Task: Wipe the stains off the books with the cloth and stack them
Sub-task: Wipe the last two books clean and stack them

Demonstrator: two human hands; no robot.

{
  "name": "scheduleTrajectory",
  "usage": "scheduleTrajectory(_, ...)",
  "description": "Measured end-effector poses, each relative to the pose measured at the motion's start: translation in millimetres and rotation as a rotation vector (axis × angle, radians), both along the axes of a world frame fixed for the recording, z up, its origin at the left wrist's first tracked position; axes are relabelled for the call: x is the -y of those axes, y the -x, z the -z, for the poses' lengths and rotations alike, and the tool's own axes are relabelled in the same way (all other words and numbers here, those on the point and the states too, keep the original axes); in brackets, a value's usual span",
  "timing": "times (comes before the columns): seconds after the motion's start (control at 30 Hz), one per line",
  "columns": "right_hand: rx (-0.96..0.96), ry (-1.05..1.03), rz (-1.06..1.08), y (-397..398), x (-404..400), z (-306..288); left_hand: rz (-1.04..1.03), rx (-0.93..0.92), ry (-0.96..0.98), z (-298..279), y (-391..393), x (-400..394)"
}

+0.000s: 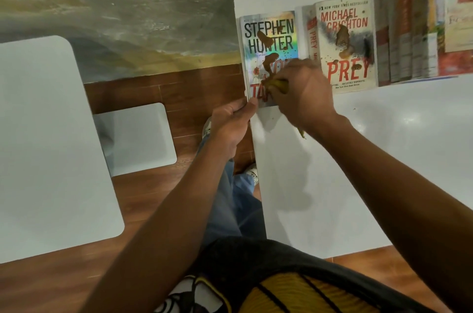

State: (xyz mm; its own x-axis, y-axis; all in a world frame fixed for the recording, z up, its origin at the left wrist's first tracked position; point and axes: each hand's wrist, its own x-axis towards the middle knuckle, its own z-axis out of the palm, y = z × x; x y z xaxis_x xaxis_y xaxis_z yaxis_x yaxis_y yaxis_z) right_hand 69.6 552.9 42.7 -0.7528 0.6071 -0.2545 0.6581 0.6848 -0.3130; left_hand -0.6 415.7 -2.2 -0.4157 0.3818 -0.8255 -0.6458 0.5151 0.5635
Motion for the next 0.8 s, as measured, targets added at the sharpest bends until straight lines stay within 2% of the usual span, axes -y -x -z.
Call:
scheduleTrajectory(0.07,0.013,0.004,-0.116,-2,6,-1,0.003,0.001,-0.012,0,1,0)
scheduleTrajectory(0.2,0.019,-0.015,0.011,4,-1,0,-0.006,0.006,-0.014,0,2,1)
scheduleTrajectory(0.33,0.049,-0.013,-0.114,4,6,-3,-0.006,-0.008,-0.028,1,1,1)
scheduleTrajectory(0.43,0.046,-0.048,0.044,17,-1,-1,-0.009,-0.005,-0.036,2,1,2)
scheduleTrajectory(0.57,0.062,-0.032,-0.052,8,9,-2,-0.006,-0.012,-0.065,1,1,4)
scheduleTrajectory(0.7,0.046,-0.024,0.069,7,-1,-4,0.004,-0.016,-0.066,0,4,2)
scheduleTrajectory(0.8,0.070,-0.019,-0.072,6,5,-8,0.001,-0.017,-0.064,1,4,3)
